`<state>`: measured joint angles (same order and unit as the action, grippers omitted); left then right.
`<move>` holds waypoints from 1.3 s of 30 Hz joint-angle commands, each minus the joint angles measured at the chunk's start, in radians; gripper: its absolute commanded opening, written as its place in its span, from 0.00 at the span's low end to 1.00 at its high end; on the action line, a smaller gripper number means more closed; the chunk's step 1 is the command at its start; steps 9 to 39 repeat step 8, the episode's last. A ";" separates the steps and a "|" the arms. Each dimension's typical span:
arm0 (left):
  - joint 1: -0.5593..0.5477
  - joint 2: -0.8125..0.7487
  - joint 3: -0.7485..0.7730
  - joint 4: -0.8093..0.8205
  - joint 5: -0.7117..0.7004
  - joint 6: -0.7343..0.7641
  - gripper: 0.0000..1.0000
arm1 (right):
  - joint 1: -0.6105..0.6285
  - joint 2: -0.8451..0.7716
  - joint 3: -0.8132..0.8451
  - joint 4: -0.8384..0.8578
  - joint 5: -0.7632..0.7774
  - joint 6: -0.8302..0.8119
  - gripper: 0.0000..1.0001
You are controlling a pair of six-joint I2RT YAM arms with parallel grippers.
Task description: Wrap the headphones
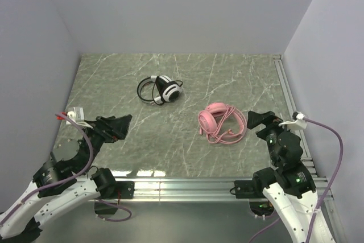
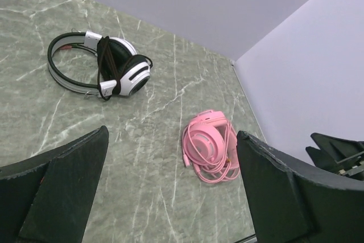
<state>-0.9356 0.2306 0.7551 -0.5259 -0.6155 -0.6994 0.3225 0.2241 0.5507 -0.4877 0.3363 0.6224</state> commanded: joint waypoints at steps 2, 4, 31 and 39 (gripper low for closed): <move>-0.002 0.021 0.007 0.029 0.010 0.043 0.99 | -0.003 -0.022 0.014 0.028 0.023 -0.021 1.00; 0.000 0.032 0.015 0.026 0.003 0.040 0.99 | -0.003 -0.023 0.014 0.026 0.018 -0.017 1.00; 0.000 0.044 0.007 0.040 0.019 0.043 0.99 | -0.003 -0.032 0.014 0.034 0.007 -0.016 1.00; 0.000 0.044 0.007 0.040 0.019 0.043 0.99 | -0.003 -0.032 0.014 0.034 0.007 -0.016 1.00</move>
